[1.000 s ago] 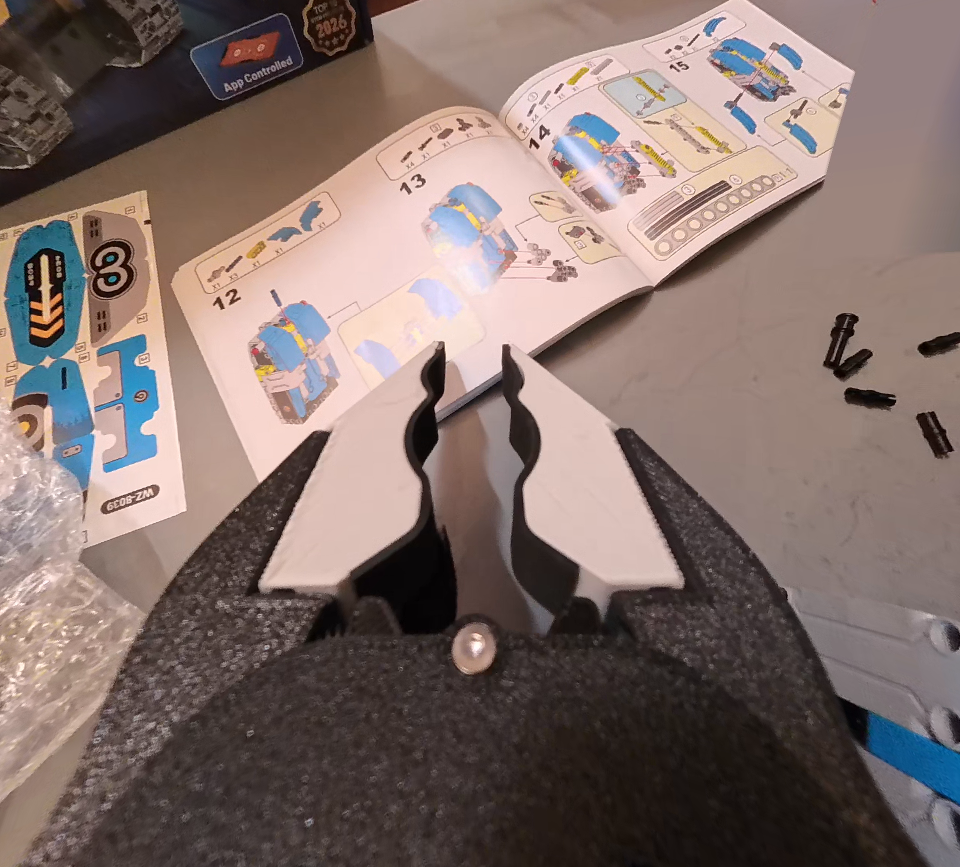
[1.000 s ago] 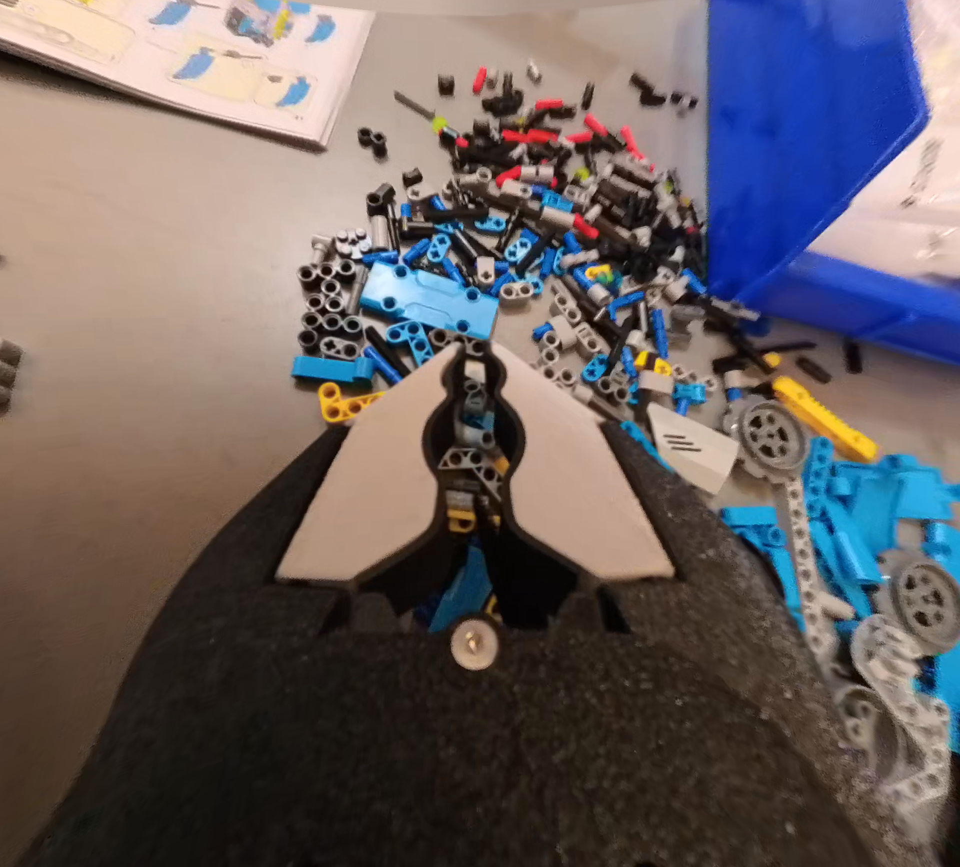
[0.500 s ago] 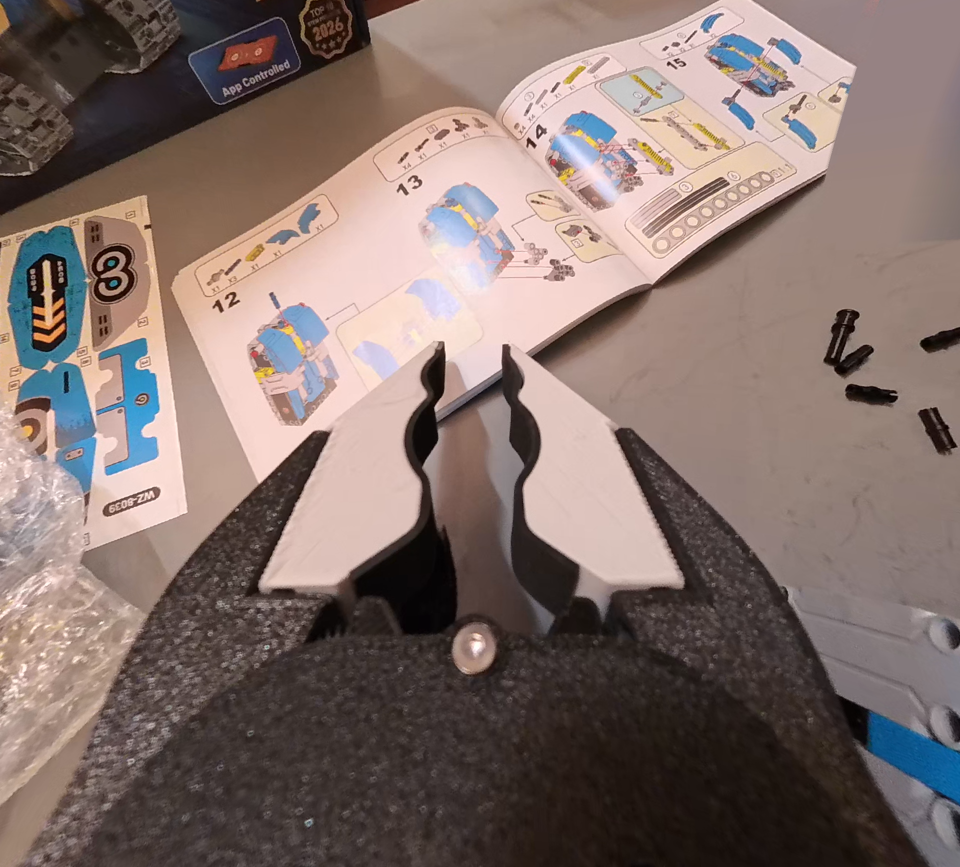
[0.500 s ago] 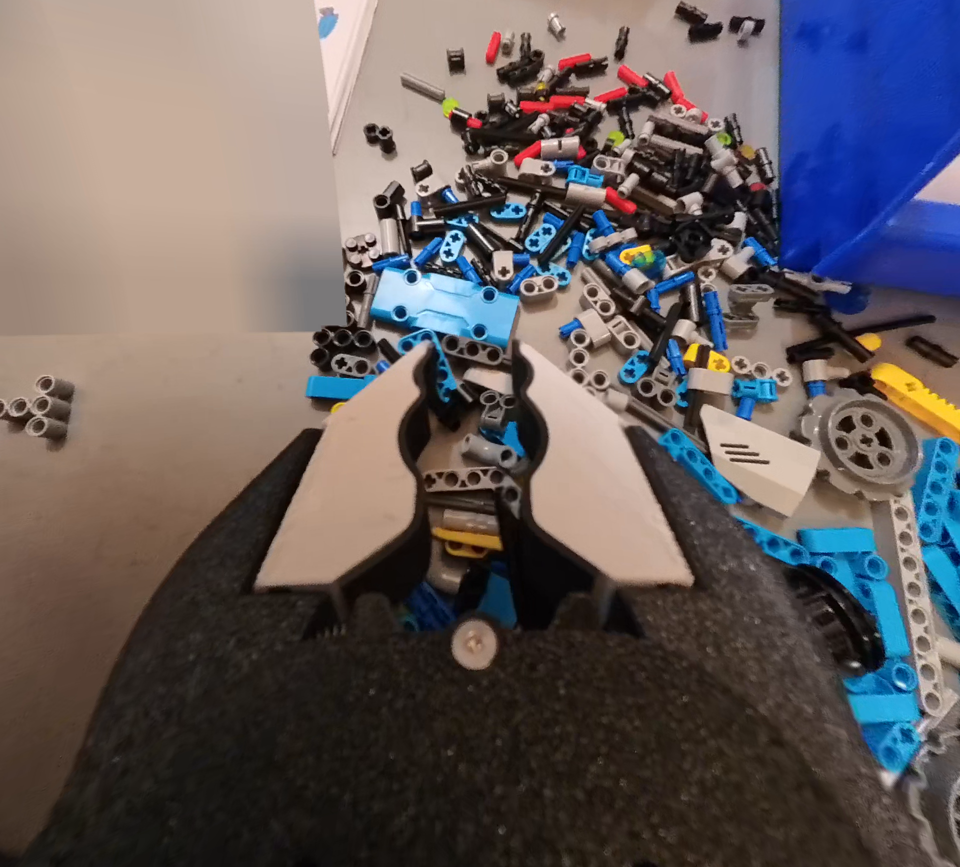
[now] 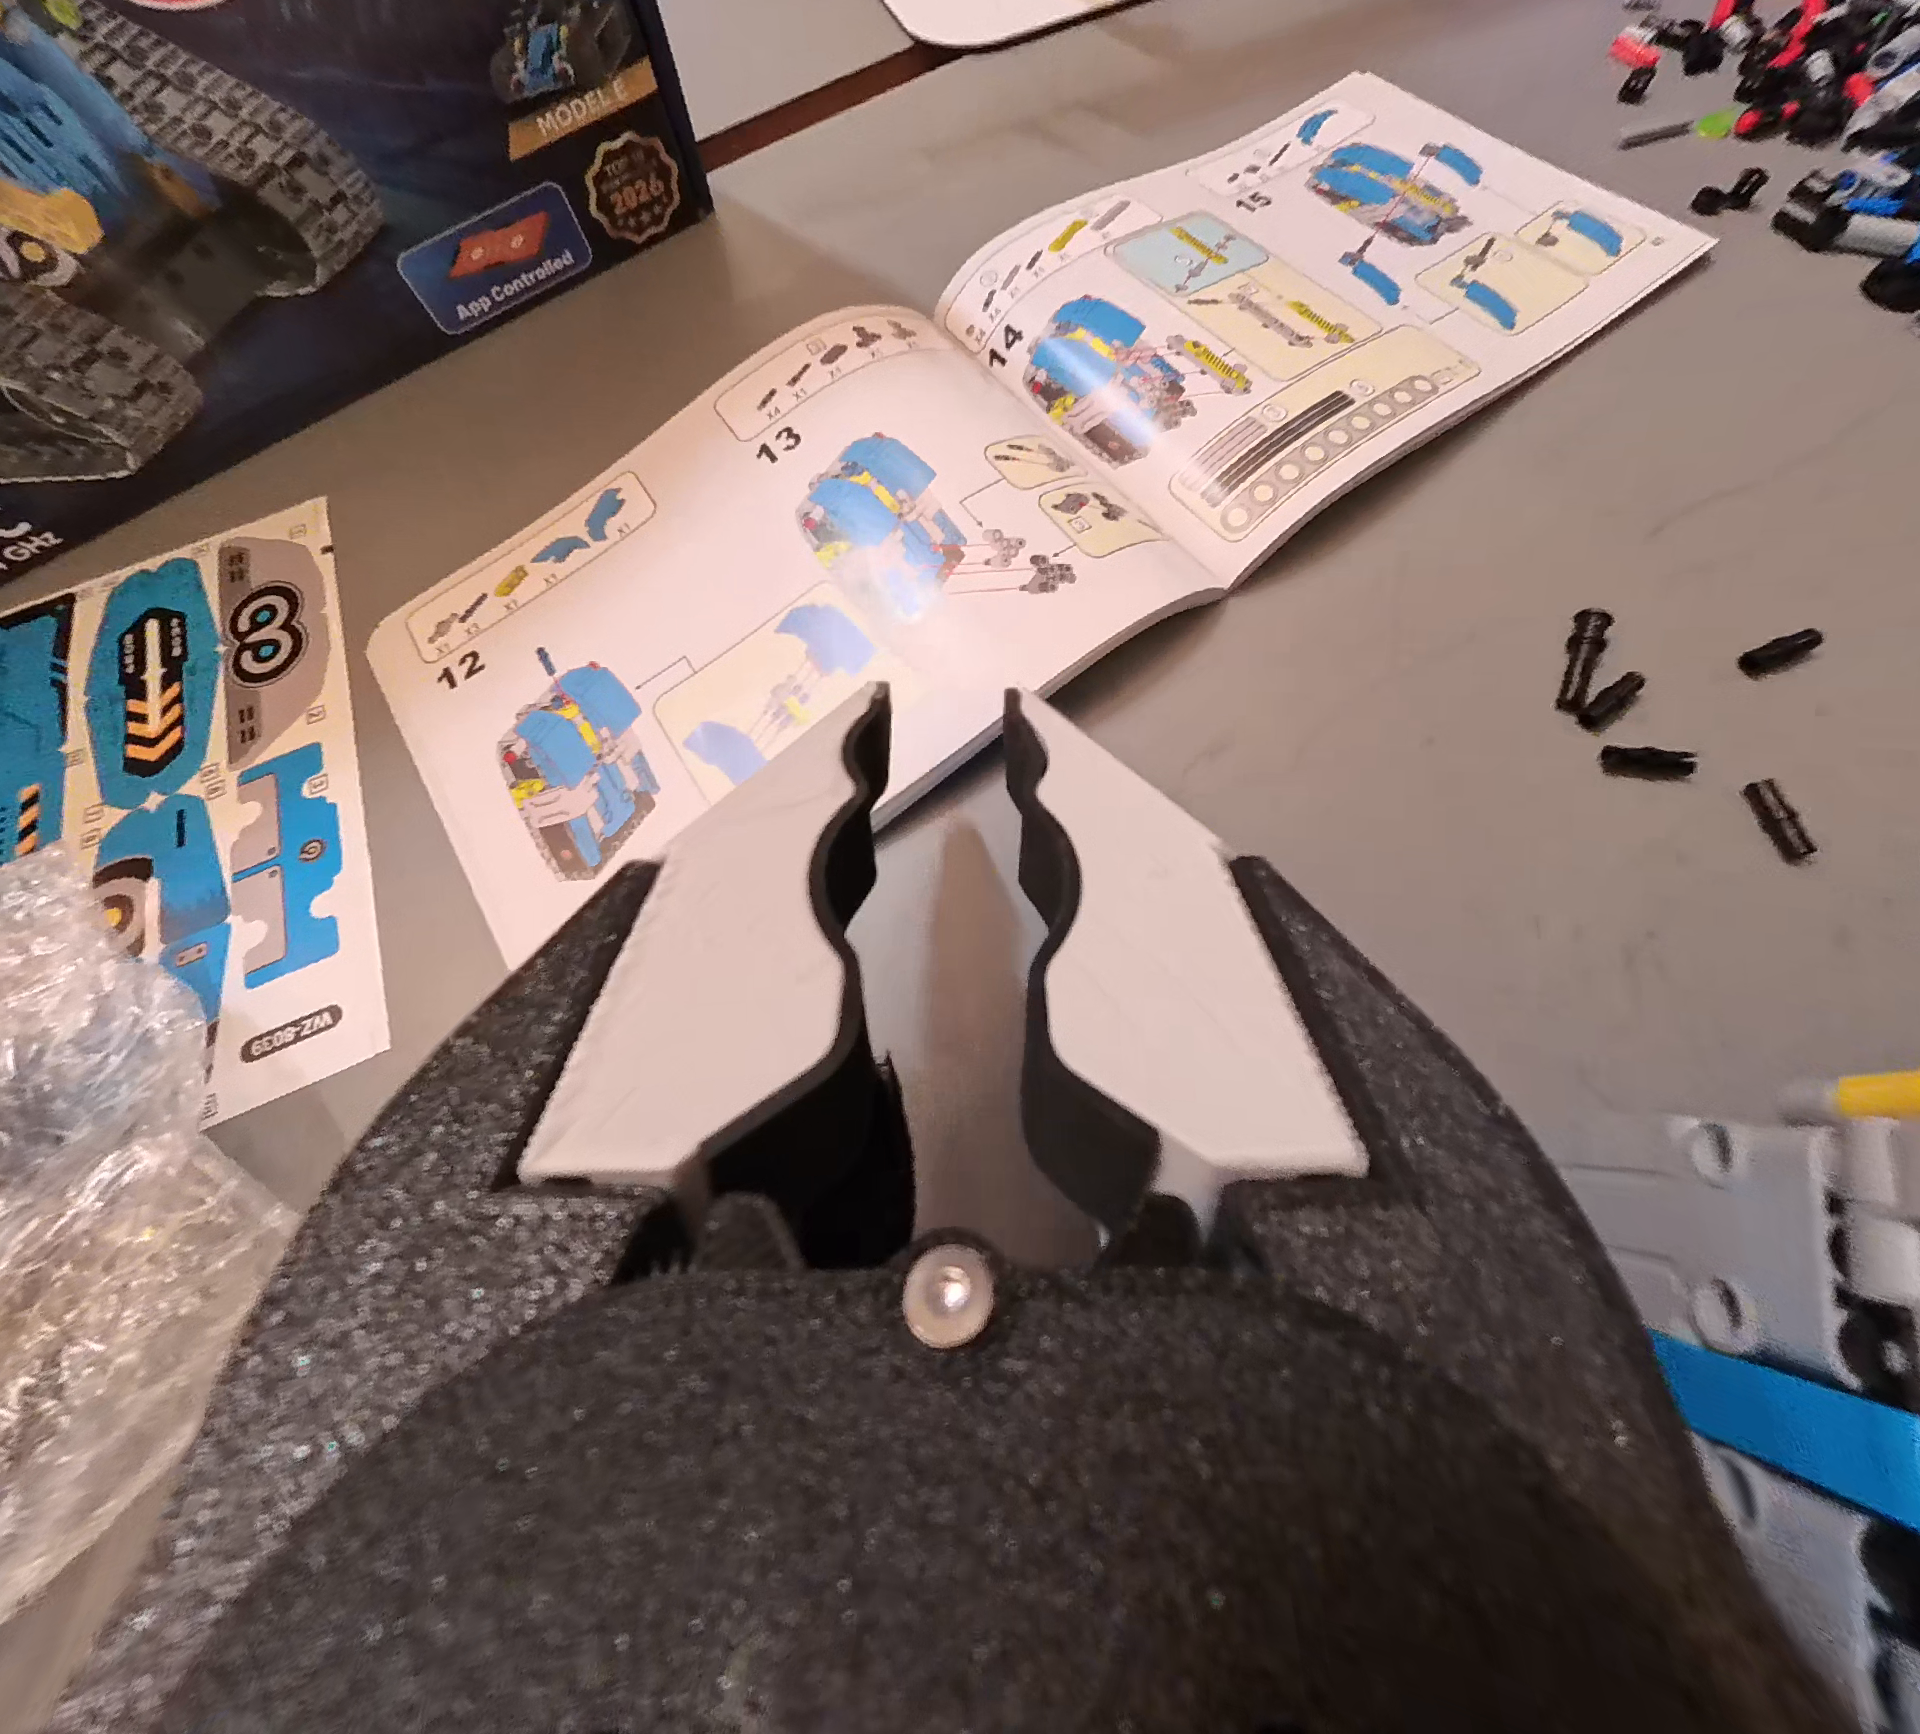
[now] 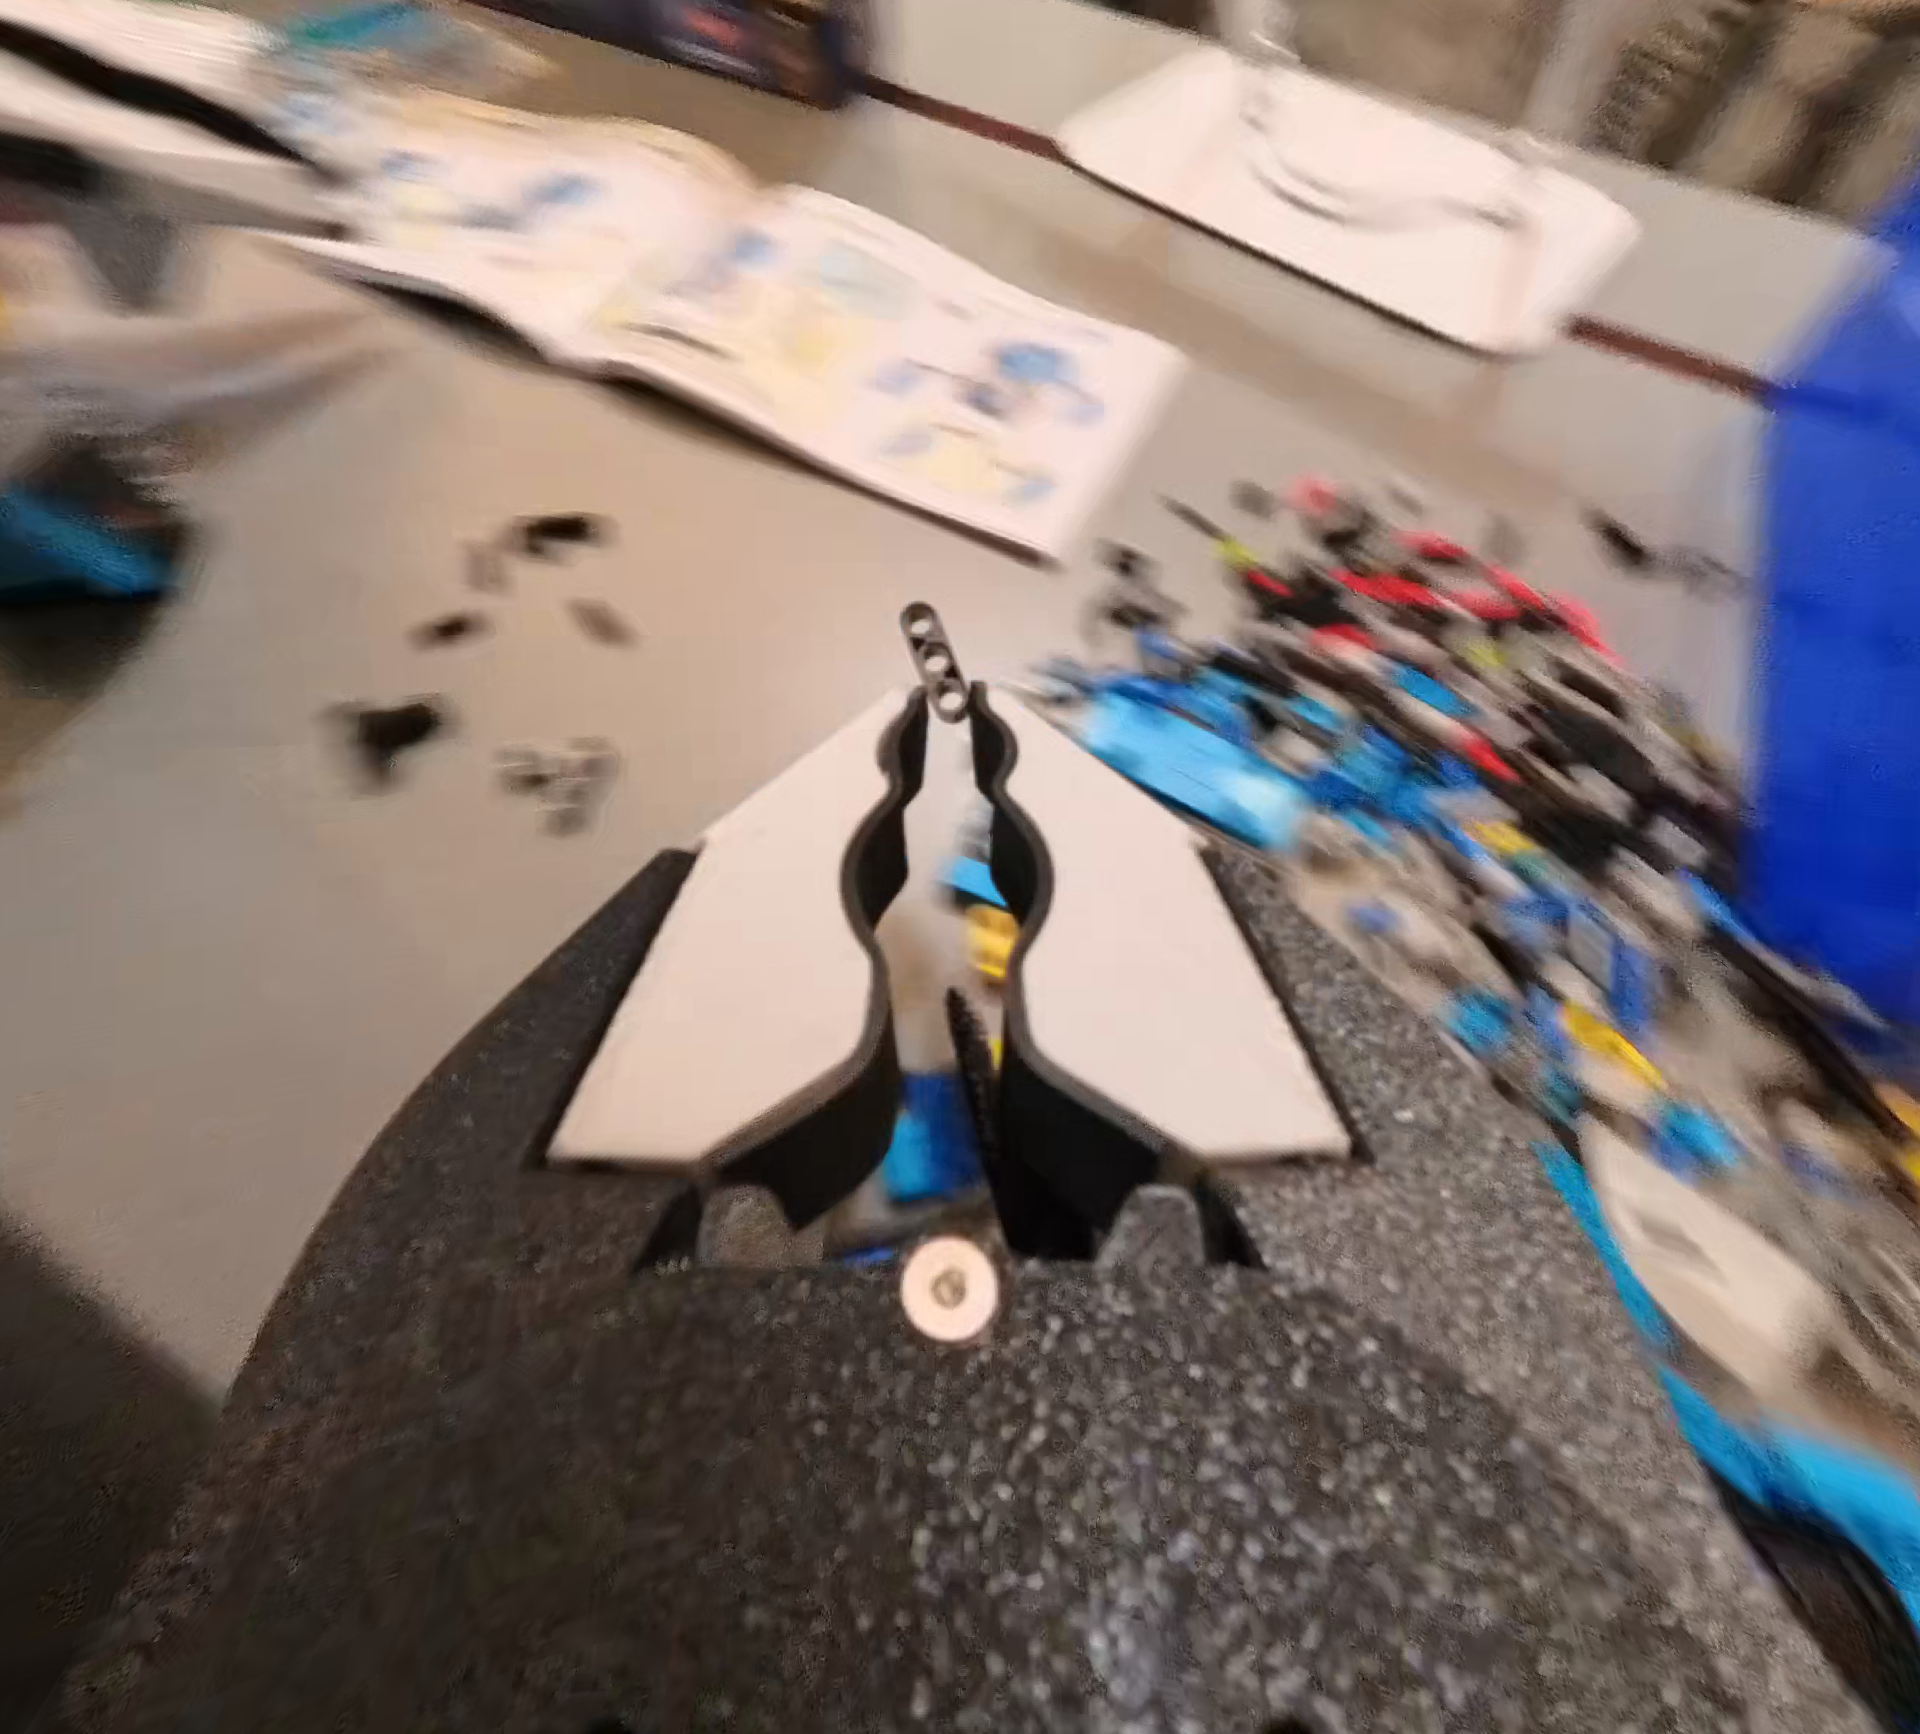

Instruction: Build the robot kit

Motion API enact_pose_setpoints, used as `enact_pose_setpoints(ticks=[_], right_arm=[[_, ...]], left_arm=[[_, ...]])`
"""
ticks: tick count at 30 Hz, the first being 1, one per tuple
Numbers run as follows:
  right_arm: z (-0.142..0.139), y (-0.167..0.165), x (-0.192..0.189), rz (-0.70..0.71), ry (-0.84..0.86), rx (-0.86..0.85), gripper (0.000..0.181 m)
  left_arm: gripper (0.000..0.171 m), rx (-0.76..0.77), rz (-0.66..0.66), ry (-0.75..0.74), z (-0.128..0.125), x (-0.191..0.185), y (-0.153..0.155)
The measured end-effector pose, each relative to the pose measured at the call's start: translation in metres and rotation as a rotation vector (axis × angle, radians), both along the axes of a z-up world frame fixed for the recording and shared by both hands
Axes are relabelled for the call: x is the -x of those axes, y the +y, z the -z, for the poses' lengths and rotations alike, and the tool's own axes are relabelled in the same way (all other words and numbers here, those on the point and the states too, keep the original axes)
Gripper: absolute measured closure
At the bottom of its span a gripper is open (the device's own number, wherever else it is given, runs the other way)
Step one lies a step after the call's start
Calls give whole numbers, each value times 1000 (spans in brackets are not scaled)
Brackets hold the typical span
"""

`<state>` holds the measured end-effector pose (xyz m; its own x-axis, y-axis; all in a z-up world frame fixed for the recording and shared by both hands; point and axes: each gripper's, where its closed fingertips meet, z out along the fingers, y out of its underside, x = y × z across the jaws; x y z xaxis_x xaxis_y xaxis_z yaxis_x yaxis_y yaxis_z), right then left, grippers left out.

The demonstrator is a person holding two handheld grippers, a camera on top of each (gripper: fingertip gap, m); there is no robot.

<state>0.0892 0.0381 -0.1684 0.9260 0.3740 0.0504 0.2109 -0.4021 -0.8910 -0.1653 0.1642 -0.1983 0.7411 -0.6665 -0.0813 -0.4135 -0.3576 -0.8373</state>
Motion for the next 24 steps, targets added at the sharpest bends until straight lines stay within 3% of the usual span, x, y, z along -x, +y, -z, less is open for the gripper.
enact_pose_setpoints(ticks=[2,3,6,11,14,20,24], right_arm=[[-2,-18,54,-252,40,-3,174],[4,-23,70,-310,5,22,174],[30,-32,91,-390,-131,101,174],[46,-58,125,-556,-100,215,174],[59,-48,120,-488,-252,206,173],[42,-39,114,-435,-206,137,173],[38,-9,99,-308,-115,187,174]], left_arm=[[150,10,3,-34,-5,-2,-2],[150,17,7,-52,-7,-2,-4],[150,31,13,-83,-13,0,-8],[150,-15,10,-48,-19,16,-6],[150,-16,-33,-14,-16,34,-1],[150,91,-23,-128,-17,29,-10],[150,100,-12,-132,-16,27,-10]])
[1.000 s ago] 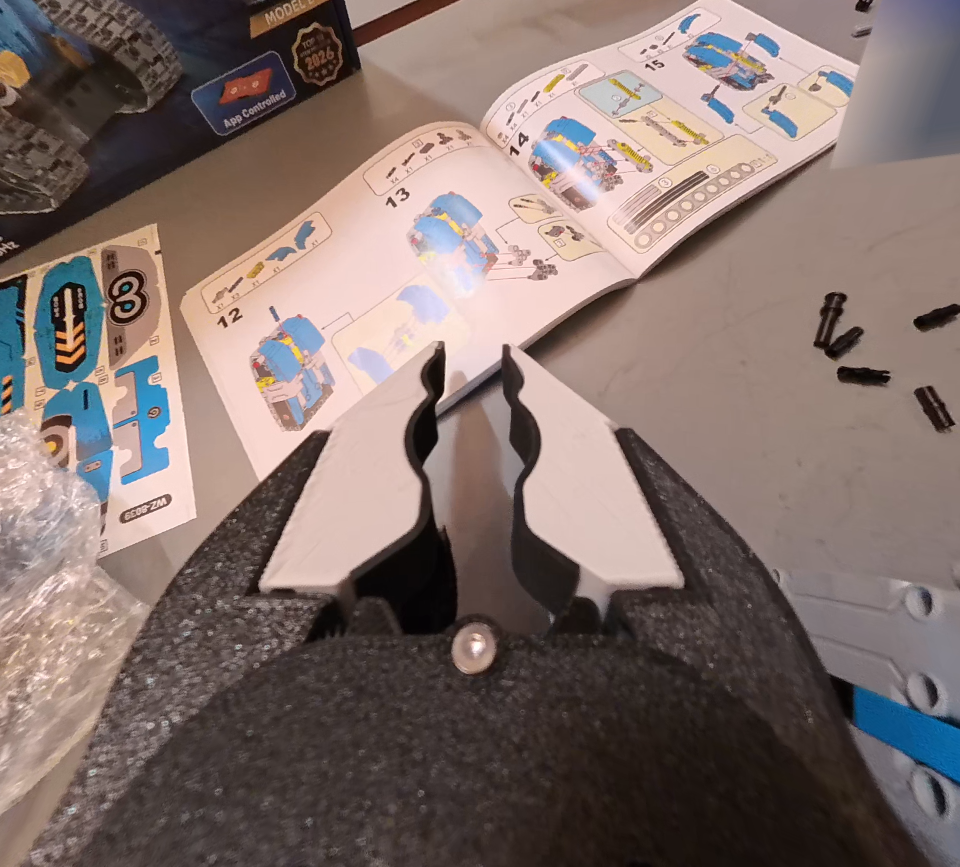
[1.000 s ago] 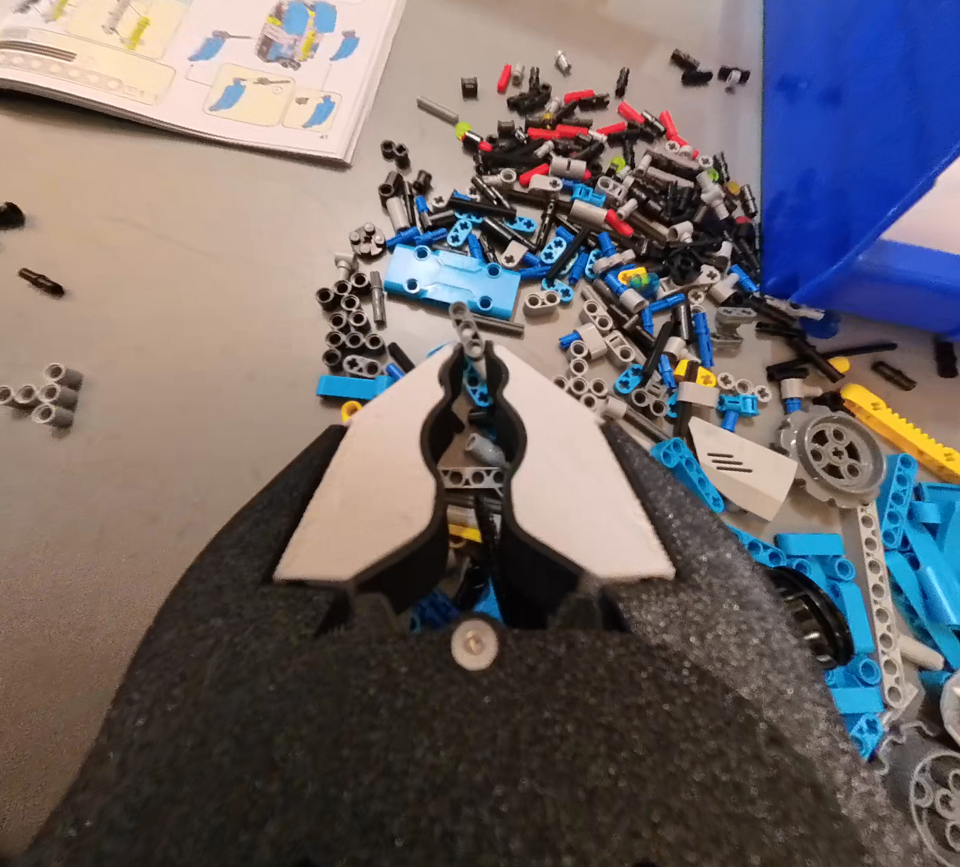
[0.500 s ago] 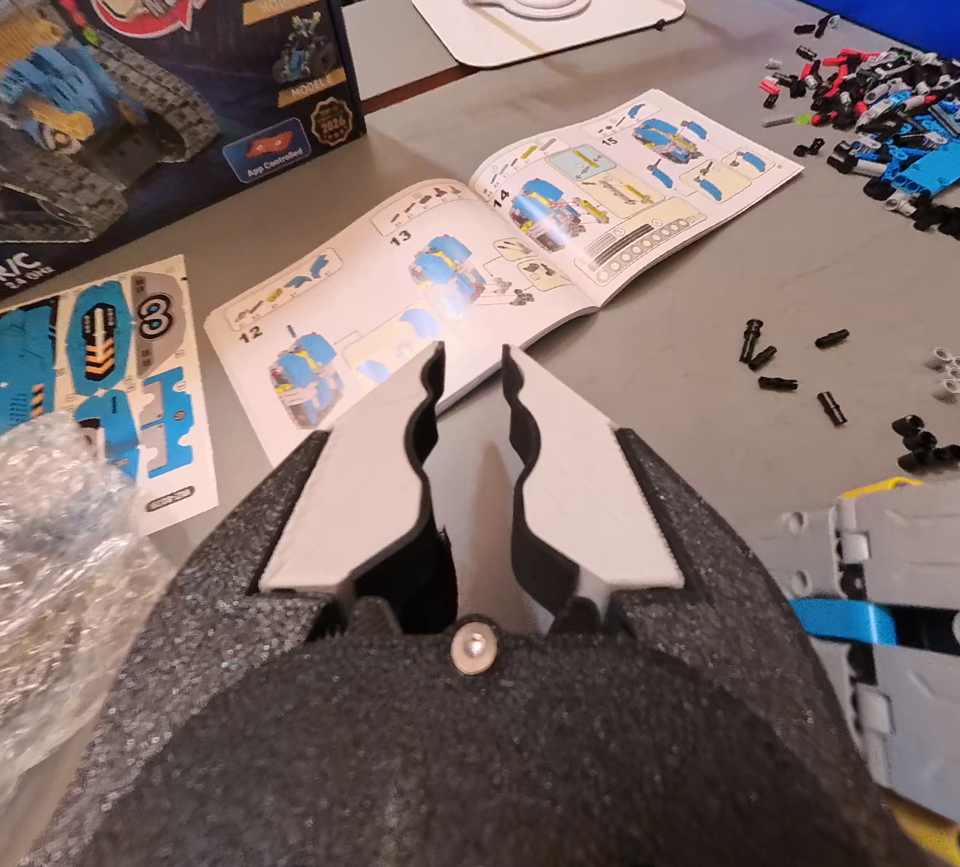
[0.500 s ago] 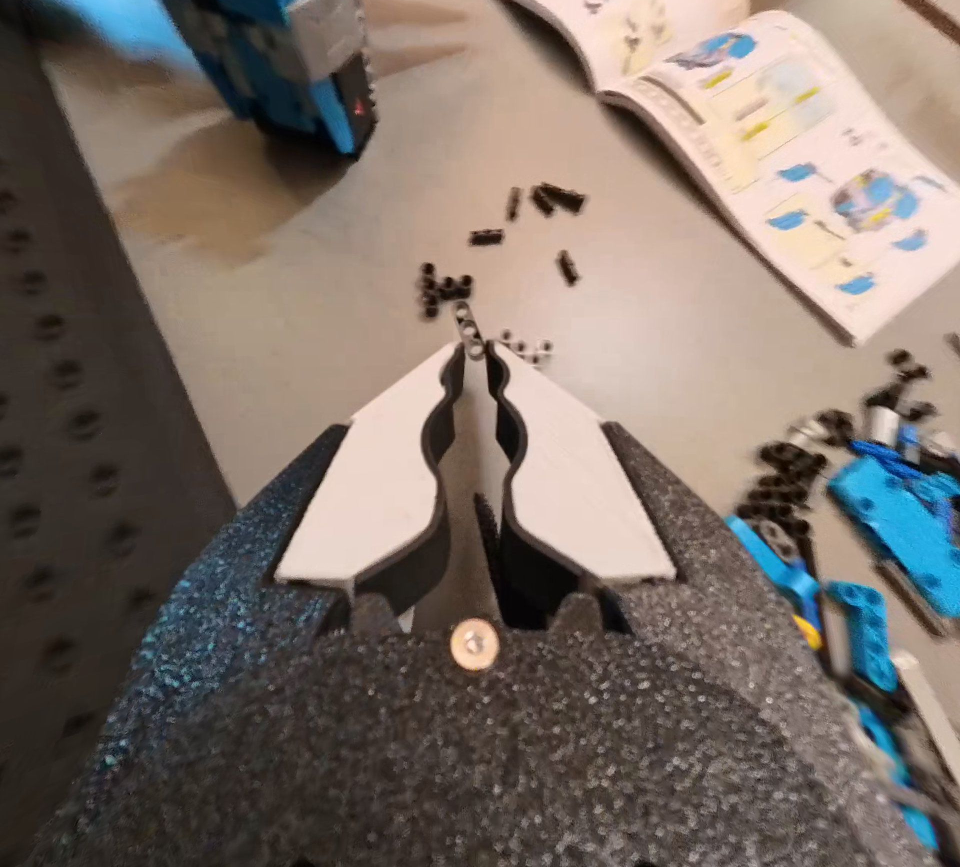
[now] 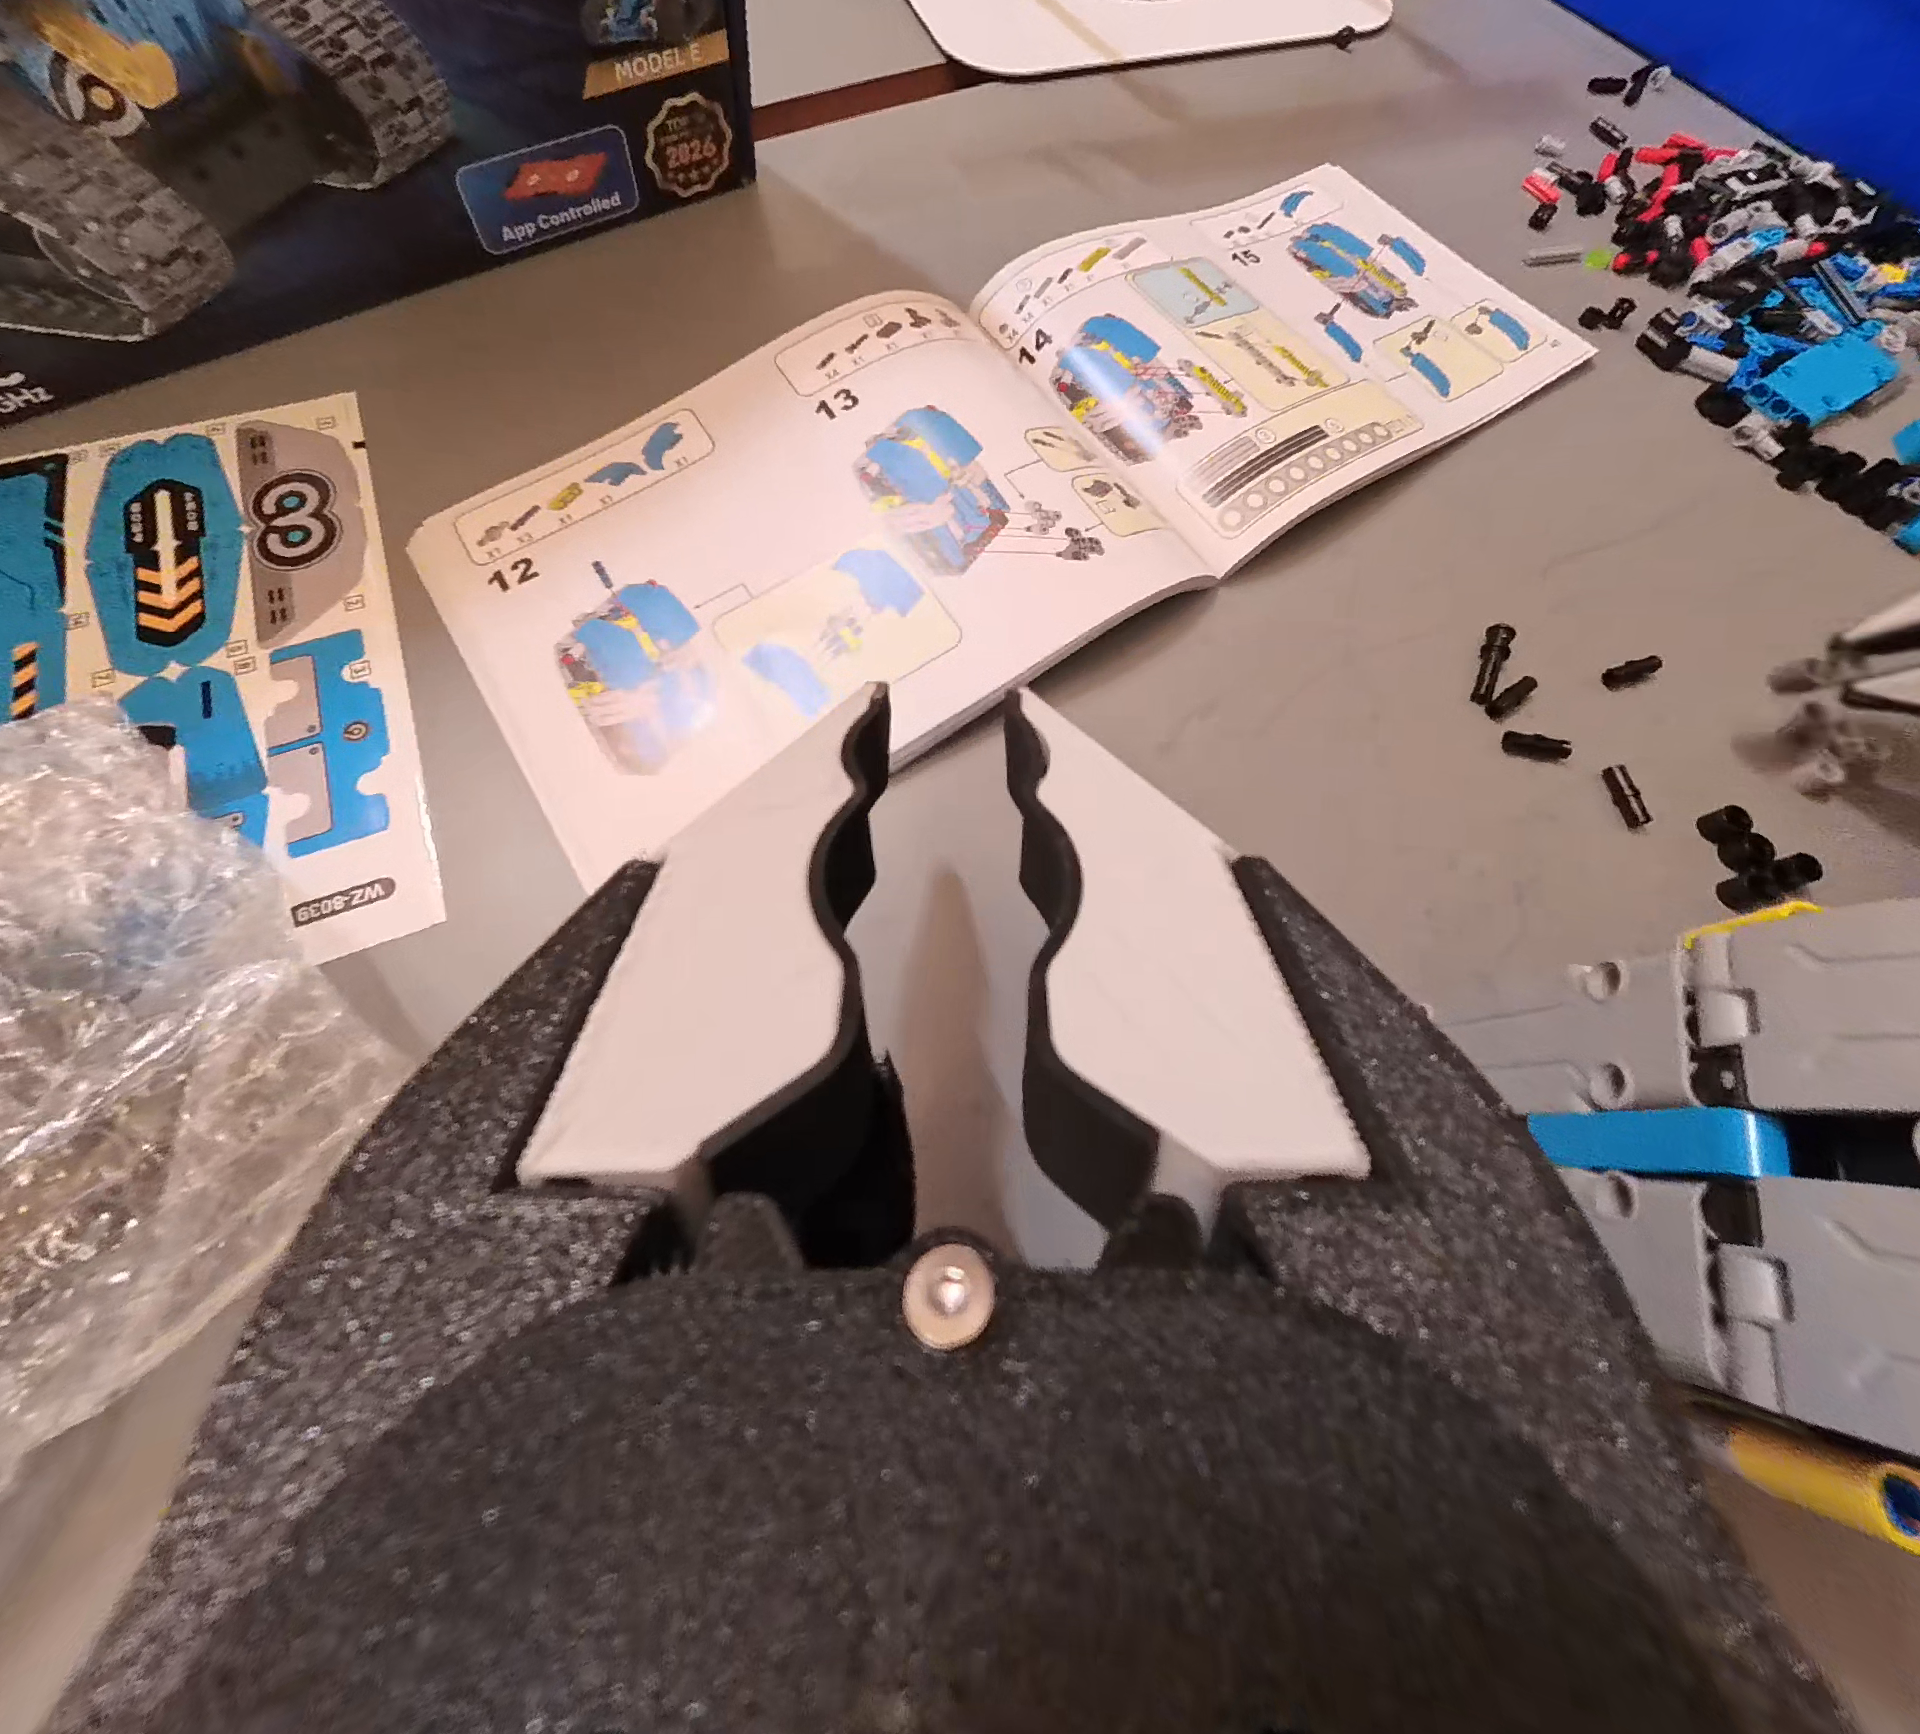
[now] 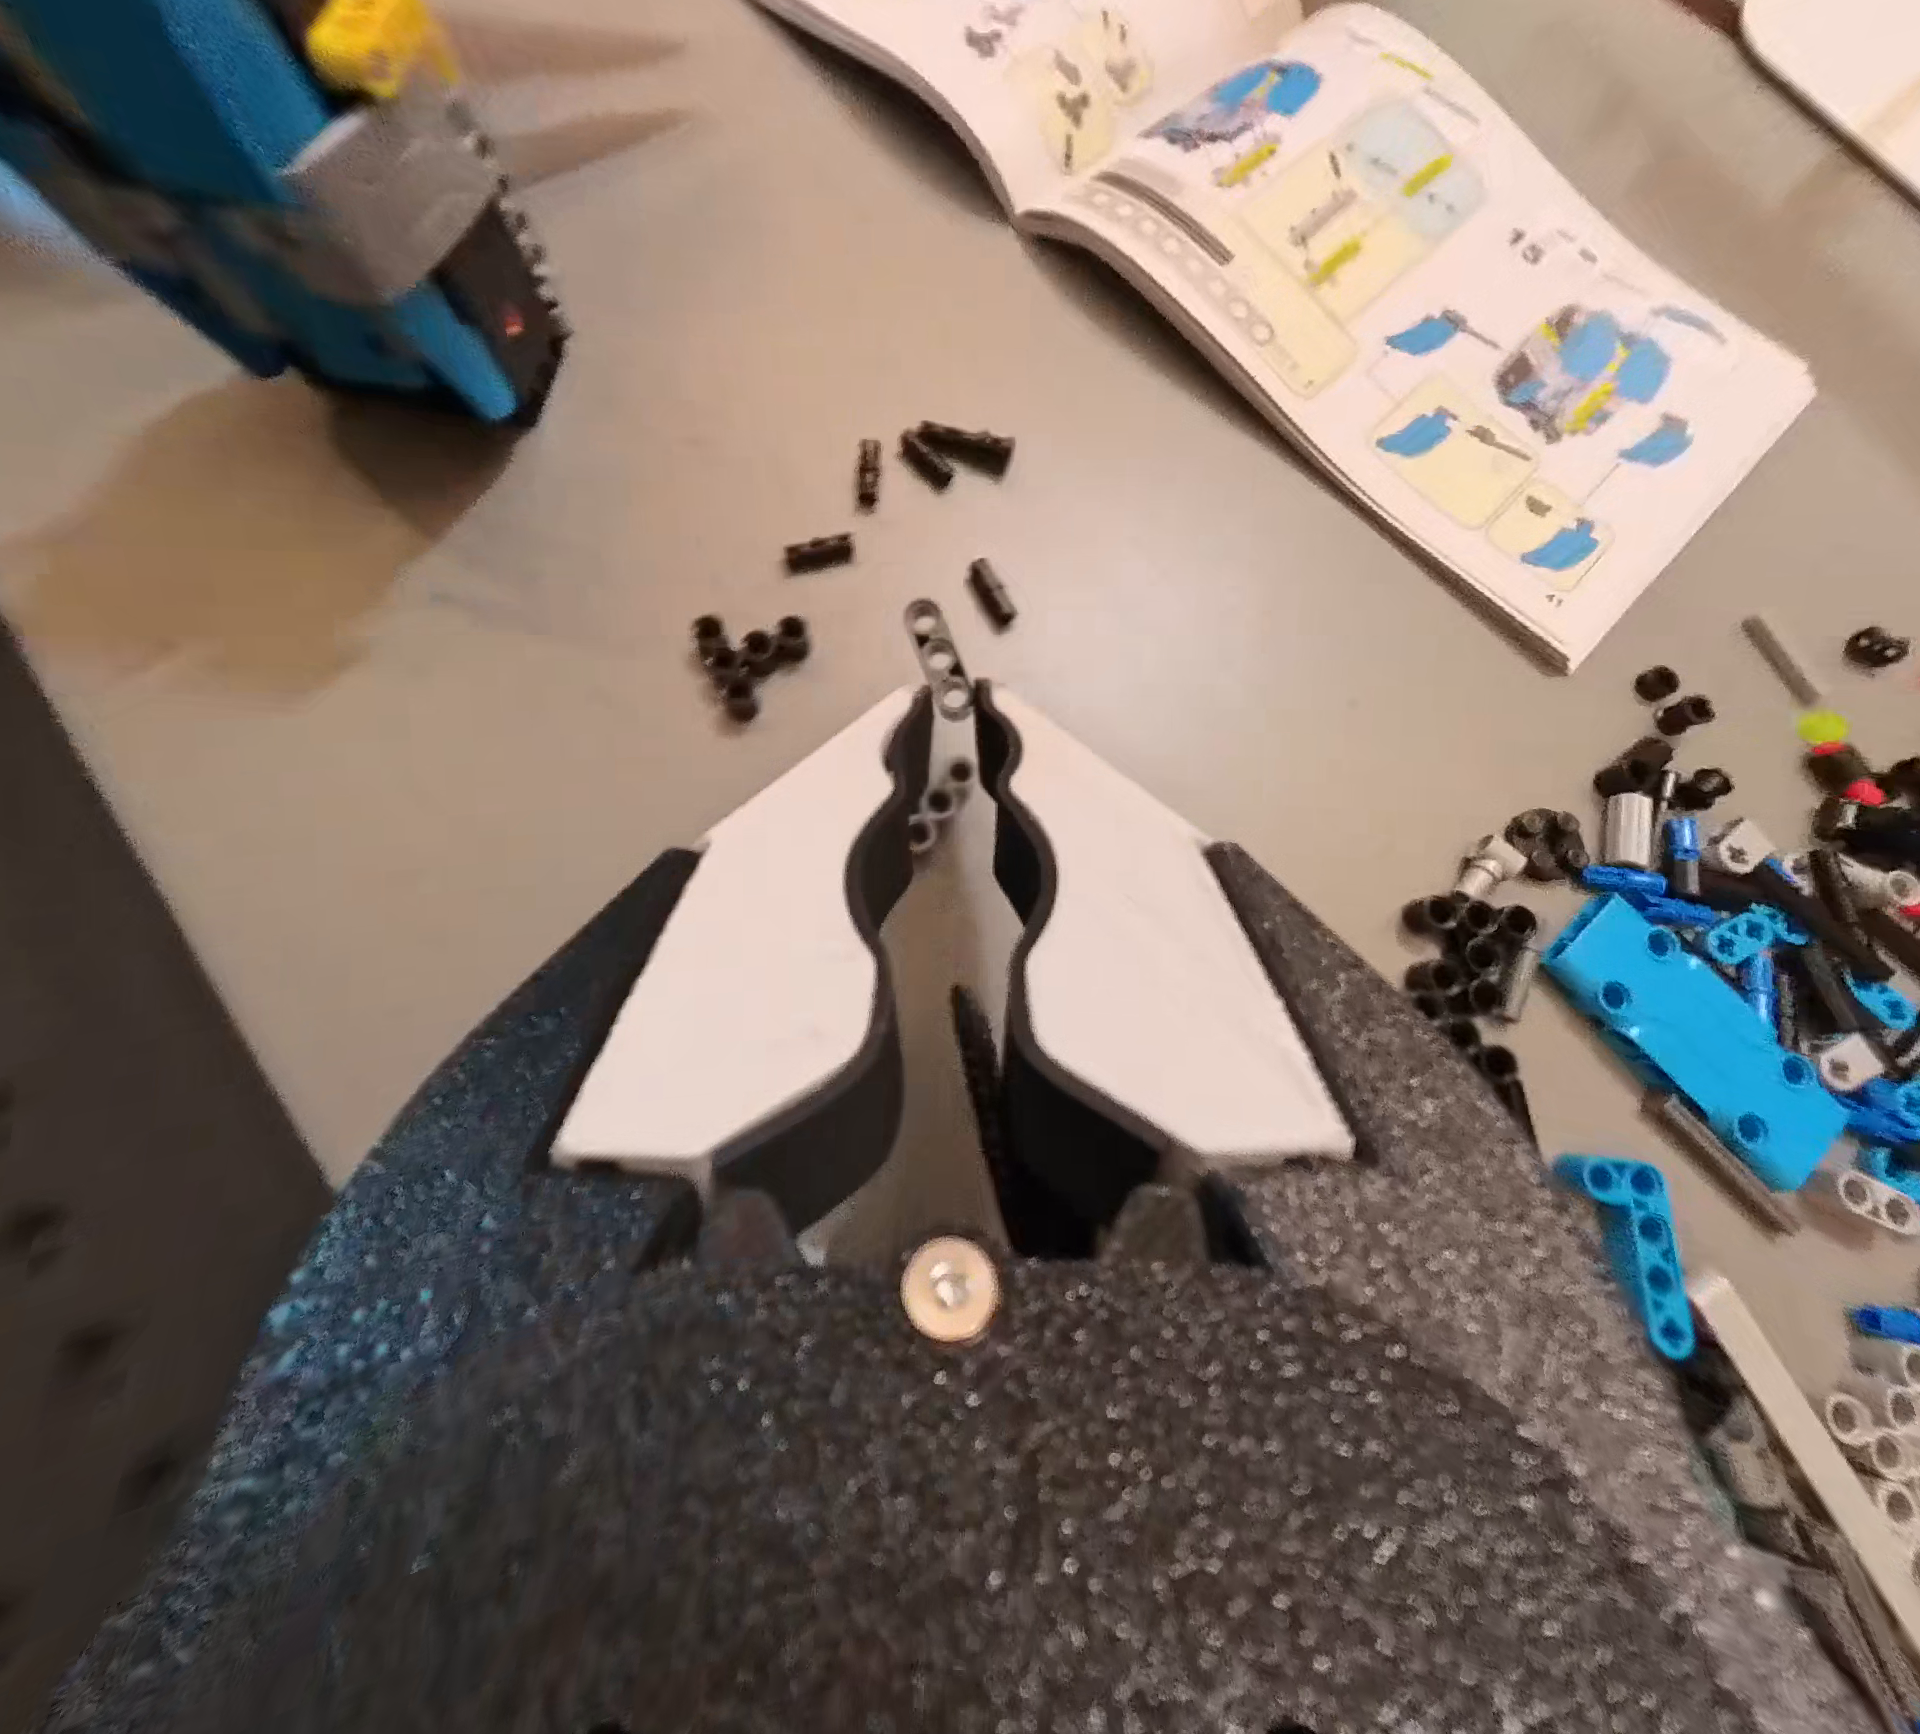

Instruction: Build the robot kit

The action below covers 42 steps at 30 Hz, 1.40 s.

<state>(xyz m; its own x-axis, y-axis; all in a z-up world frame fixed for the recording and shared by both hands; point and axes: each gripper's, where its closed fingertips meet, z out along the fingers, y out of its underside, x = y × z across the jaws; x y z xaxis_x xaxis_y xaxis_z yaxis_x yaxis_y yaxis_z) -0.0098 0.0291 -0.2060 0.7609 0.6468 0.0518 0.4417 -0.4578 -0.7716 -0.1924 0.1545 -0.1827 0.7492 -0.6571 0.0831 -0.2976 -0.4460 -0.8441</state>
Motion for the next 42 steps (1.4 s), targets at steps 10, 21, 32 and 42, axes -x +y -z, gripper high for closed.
enact_pose_setpoints(ticks=[10,21,32,42], right_arm=[[12,11,2,37,-22,18,173],[21,1,12,-27,-42,51,171],[5,-17,-16,127,17,39,147],[24,-16,-6,64,-13,122,165]], left_arm=[[150,88,-13,-118,-3,4,5],[150,83,-2,-153,-11,4,-1],[150,88,-12,-159,-11,9,1],[150,118,8,-176,-8,4,-1]])
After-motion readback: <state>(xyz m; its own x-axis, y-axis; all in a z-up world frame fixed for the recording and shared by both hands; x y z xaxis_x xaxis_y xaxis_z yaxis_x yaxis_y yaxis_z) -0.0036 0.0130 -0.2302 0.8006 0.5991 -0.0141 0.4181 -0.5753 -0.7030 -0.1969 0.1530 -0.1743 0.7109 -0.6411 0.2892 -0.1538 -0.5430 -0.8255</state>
